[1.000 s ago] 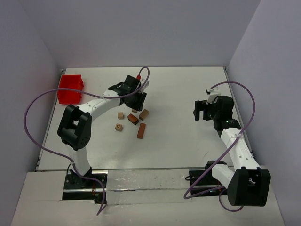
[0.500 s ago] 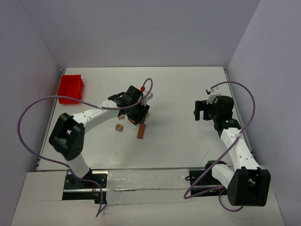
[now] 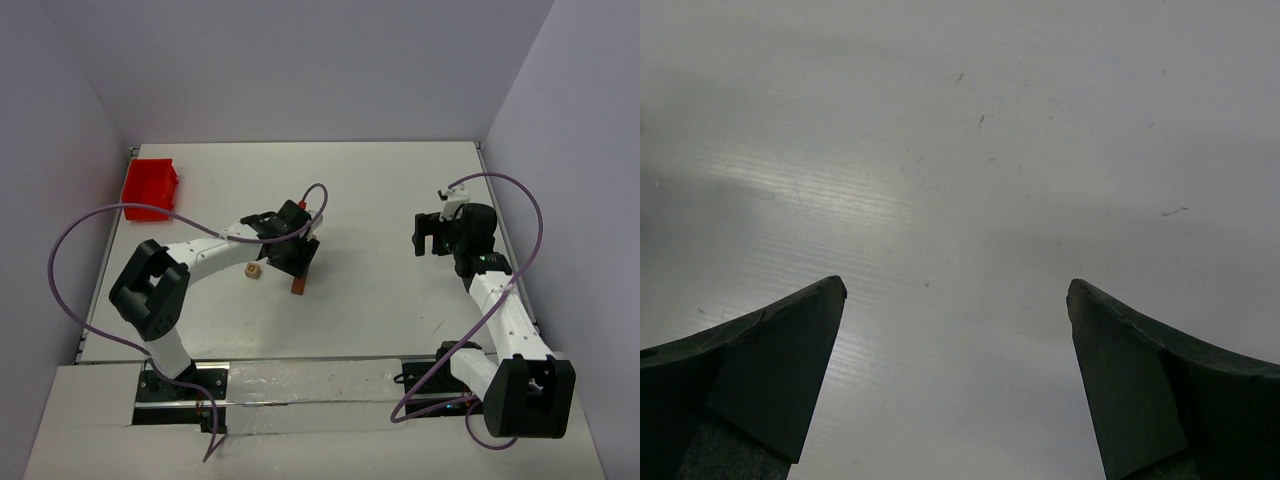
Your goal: Build the wood block tower
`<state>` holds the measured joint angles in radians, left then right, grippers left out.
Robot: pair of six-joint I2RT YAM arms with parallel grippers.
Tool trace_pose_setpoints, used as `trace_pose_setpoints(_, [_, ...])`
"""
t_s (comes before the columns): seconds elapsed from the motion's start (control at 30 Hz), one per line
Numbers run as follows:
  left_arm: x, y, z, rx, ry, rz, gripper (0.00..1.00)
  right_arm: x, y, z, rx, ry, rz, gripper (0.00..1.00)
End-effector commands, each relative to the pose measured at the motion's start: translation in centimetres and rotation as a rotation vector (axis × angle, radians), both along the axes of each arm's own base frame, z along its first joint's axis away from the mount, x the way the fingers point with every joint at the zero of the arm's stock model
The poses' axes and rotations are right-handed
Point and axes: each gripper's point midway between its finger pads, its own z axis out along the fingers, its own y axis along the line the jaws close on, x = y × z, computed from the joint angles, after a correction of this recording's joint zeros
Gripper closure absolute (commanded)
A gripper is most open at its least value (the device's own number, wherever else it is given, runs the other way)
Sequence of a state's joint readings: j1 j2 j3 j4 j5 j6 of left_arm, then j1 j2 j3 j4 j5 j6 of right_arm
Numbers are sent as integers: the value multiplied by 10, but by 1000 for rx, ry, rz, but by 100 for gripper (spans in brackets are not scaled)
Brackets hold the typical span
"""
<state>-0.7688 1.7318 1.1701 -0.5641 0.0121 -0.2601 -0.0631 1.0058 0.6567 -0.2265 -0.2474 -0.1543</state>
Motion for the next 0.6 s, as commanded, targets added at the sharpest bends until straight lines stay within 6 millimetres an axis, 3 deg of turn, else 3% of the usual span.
trace_pose_setpoints(0.0, [8, -15, -4, -26, 10, 34, 38, 9, -1, 16, -17, -49, 1, 0])
trace_pose_setpoints(0.4, [-1, -25, -34, 3, 98, 7, 40, 10, -1, 16, -19, -49, -2, 0])
trace_pose_setpoints(0.57, [-3, -25, -40, 28, 87, -11, 51, 10, -2, 15, -21, -47, -4, 0])
